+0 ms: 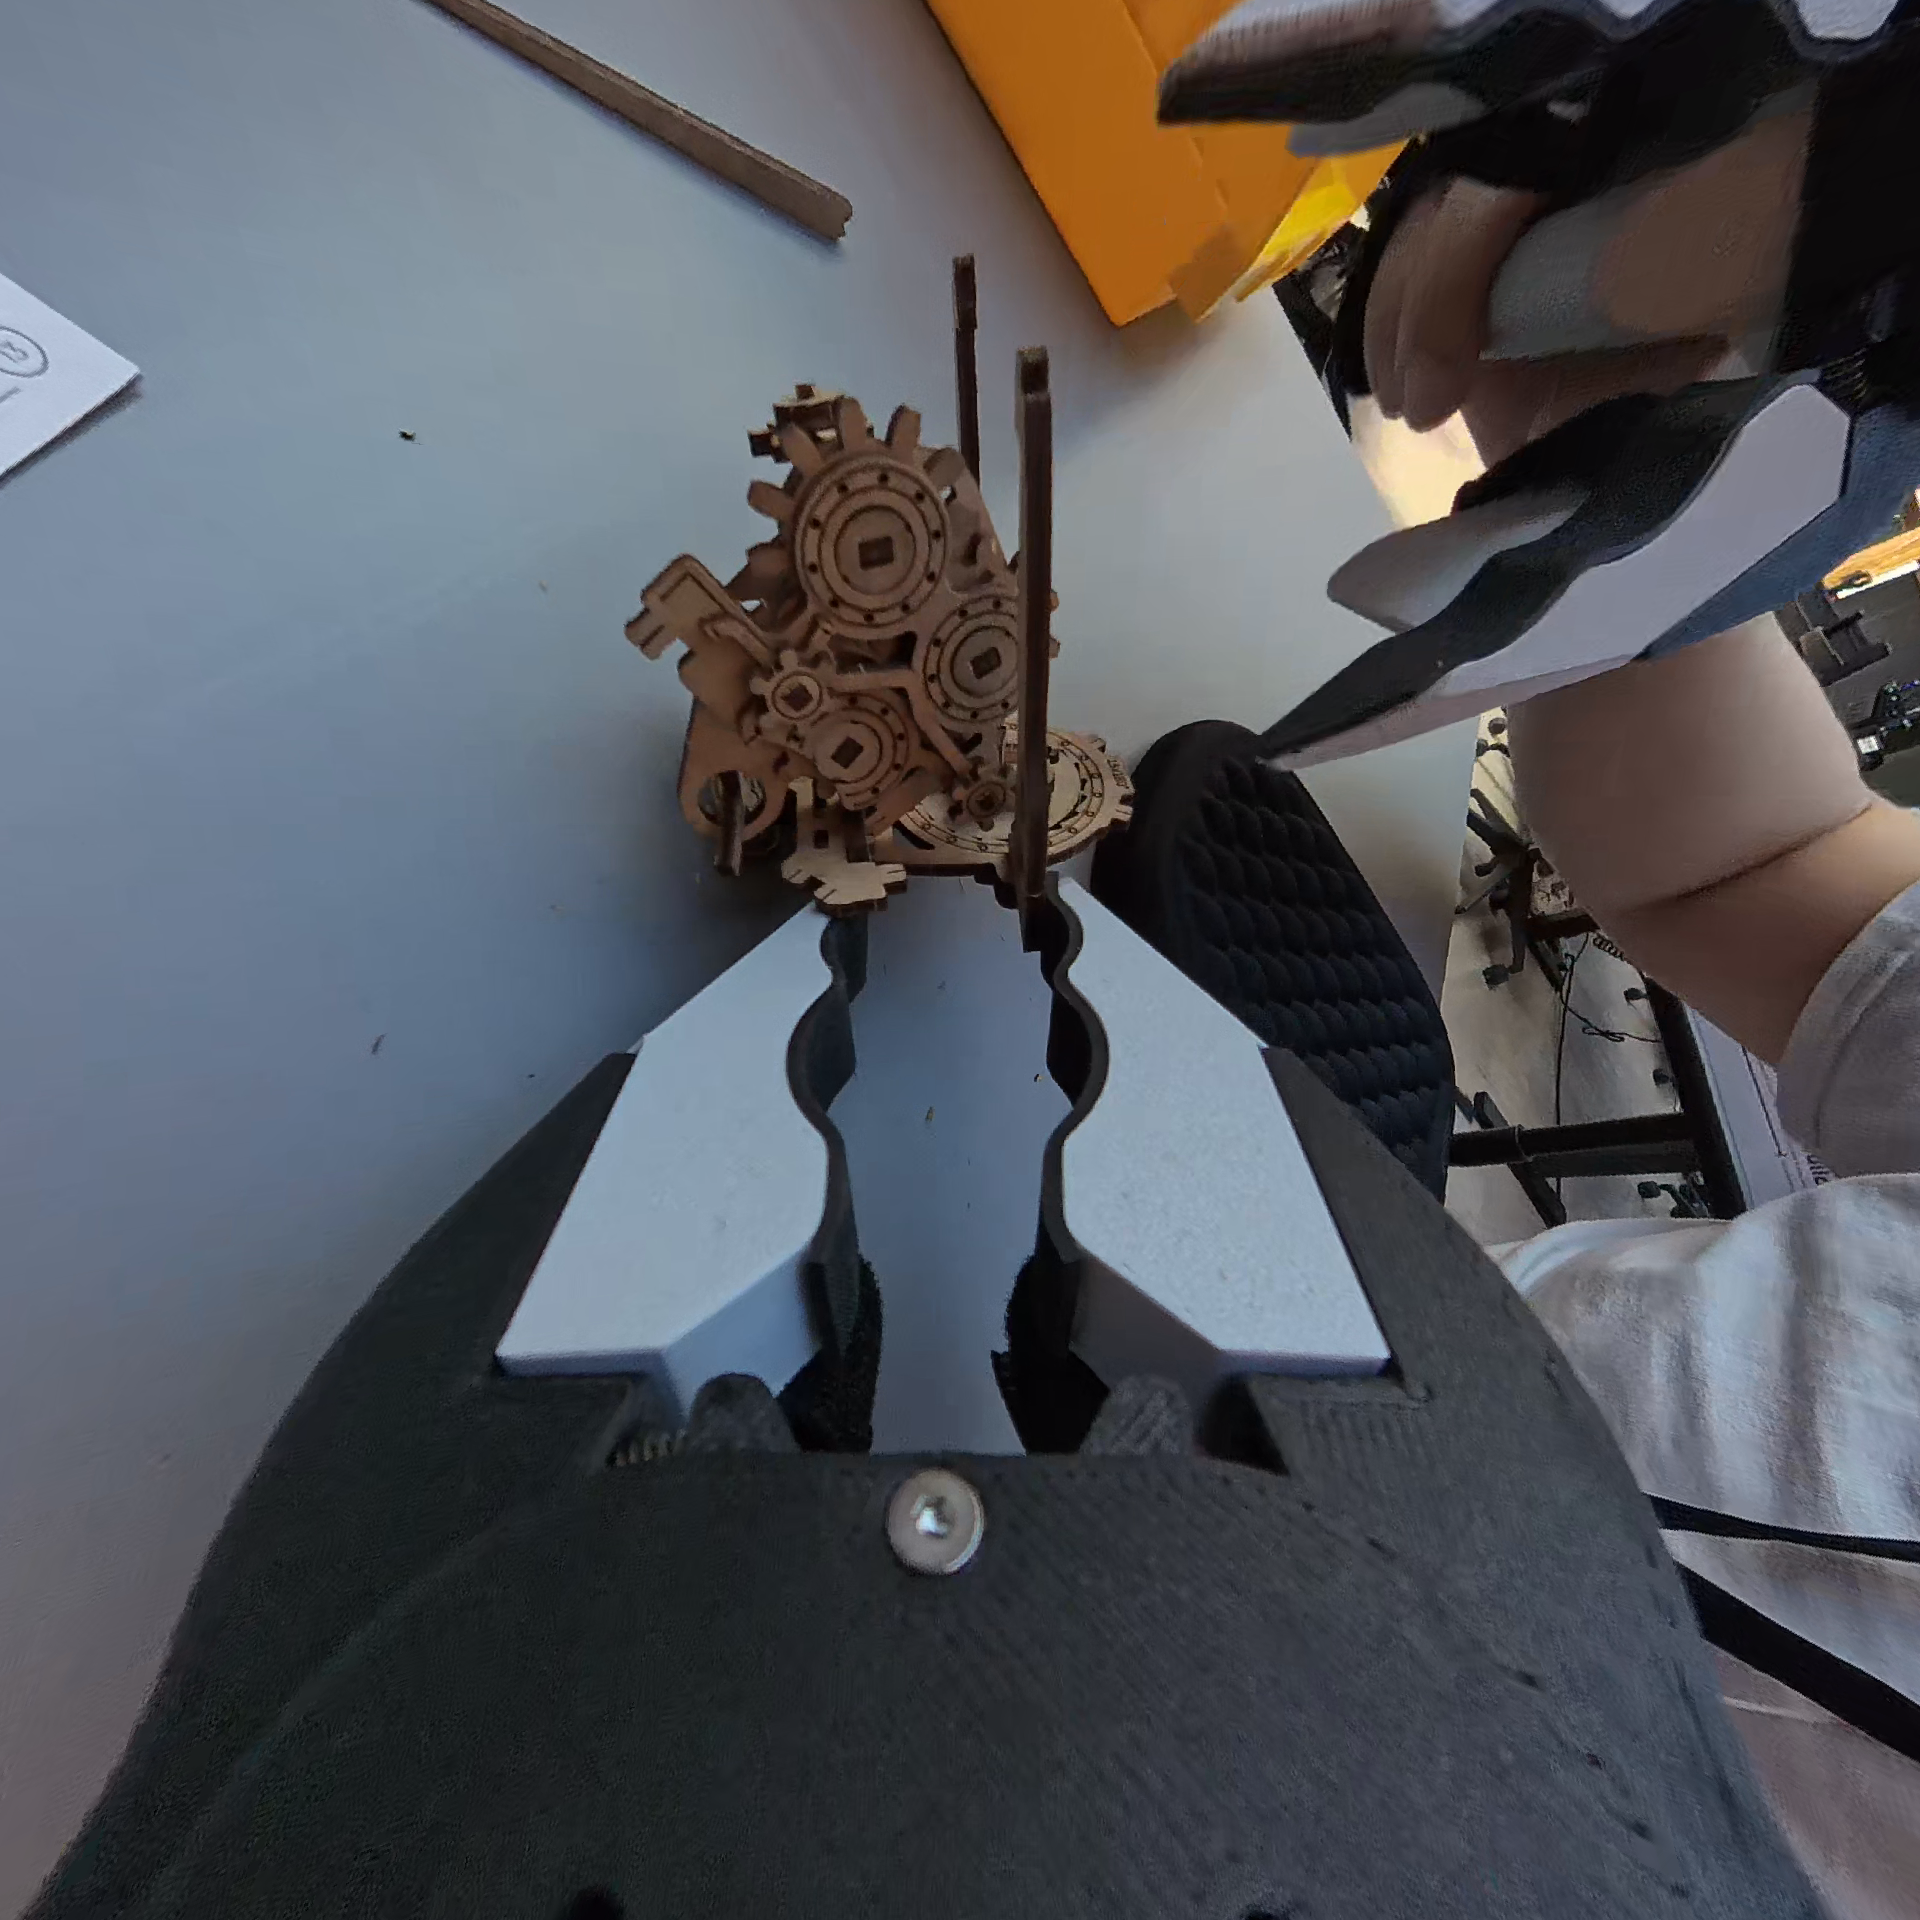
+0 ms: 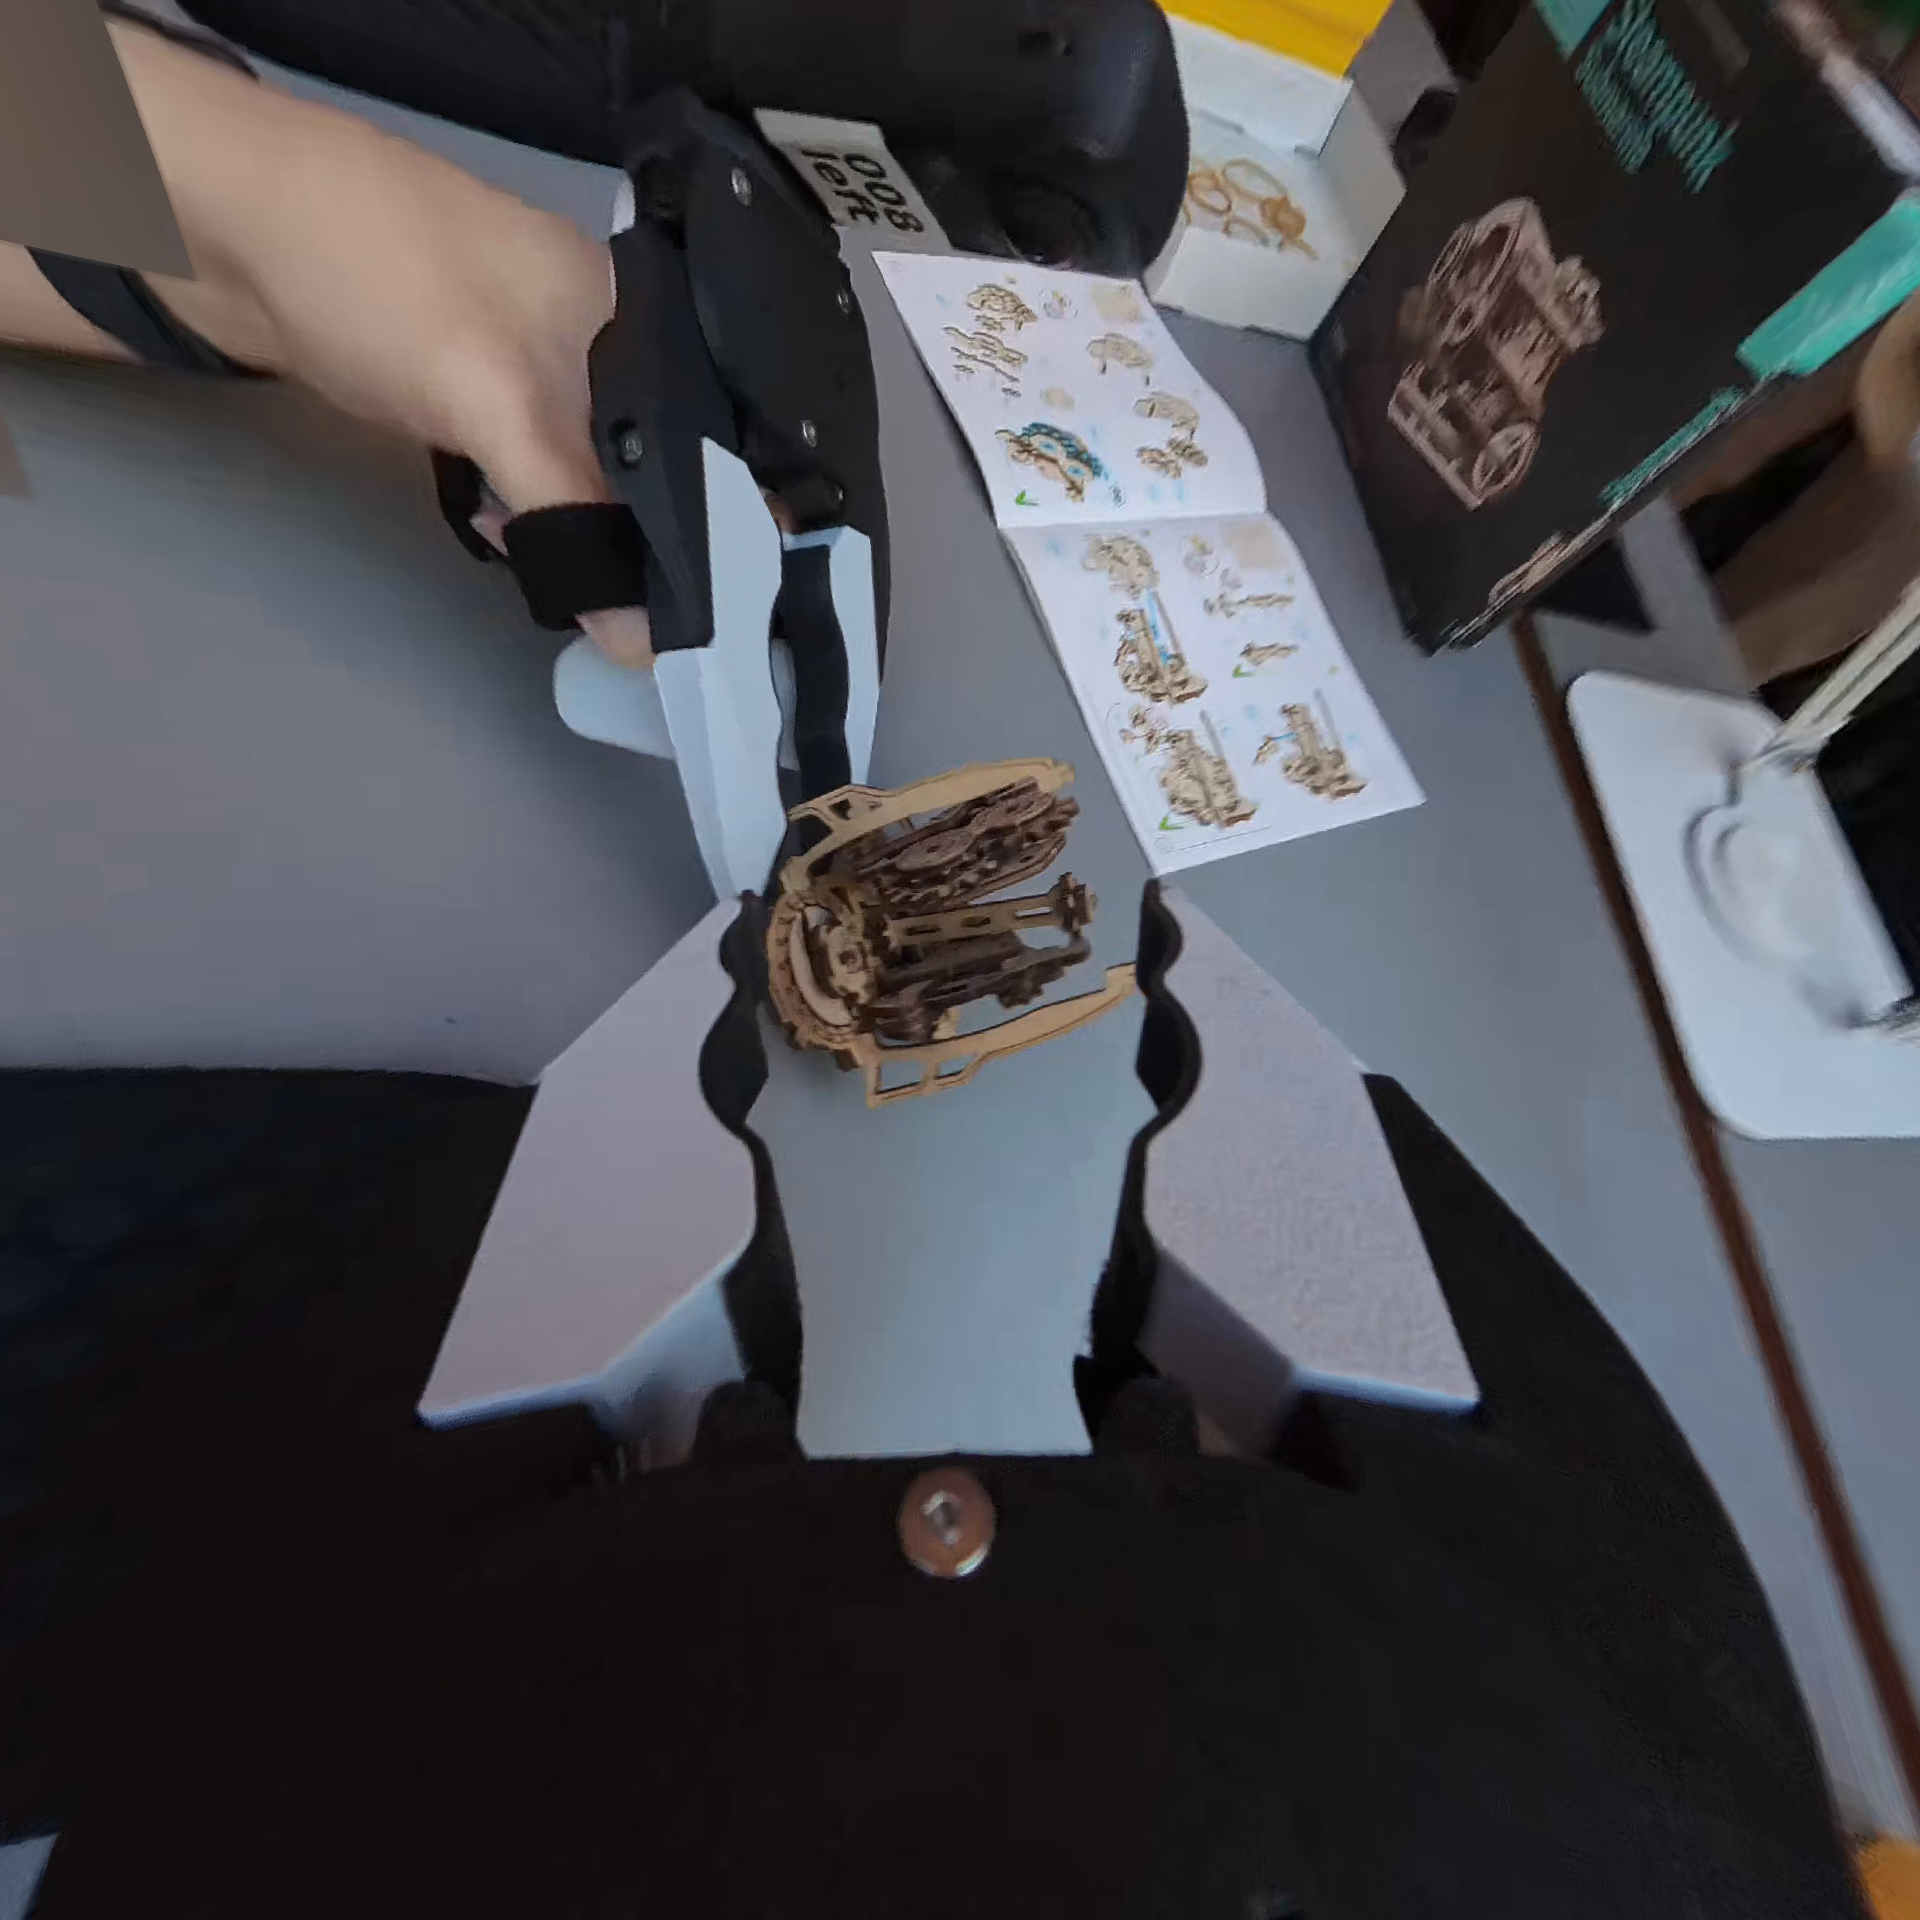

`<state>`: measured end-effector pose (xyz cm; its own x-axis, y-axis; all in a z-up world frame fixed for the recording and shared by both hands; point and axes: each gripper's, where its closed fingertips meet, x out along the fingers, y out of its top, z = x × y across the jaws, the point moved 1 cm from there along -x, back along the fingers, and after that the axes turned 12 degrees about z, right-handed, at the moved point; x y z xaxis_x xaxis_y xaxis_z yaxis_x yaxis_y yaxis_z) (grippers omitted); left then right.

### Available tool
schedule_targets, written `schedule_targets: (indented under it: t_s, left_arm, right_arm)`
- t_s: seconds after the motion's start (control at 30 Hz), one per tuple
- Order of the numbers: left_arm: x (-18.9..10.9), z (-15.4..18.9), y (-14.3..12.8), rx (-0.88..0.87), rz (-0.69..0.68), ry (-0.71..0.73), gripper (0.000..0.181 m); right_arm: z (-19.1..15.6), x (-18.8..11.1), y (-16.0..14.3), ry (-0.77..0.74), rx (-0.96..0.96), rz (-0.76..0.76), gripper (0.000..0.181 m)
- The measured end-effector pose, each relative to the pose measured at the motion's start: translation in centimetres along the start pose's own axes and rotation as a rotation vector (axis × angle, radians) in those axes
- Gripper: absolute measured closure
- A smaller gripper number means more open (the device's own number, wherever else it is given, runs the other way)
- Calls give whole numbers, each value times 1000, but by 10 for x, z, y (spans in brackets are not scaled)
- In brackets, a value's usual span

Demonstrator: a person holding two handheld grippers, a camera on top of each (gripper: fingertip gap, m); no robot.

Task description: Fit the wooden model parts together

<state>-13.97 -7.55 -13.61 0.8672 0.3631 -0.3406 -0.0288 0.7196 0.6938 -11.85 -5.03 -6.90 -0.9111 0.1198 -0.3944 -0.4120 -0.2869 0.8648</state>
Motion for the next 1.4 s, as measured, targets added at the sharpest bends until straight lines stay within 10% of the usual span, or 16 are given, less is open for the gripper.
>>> schedule_targets:
  t_s: [0.57, 1.4]
  left_arm:
    - [1, 4, -5, 129, -120, 62, 149]
    - [3, 6, -8, 181, -83, 167, 149]
  right_arm:
    - [-4, 29, -30, 222, -238, -141, 120]
    - [-12, 16, -28, -138, -301, -218, 131]
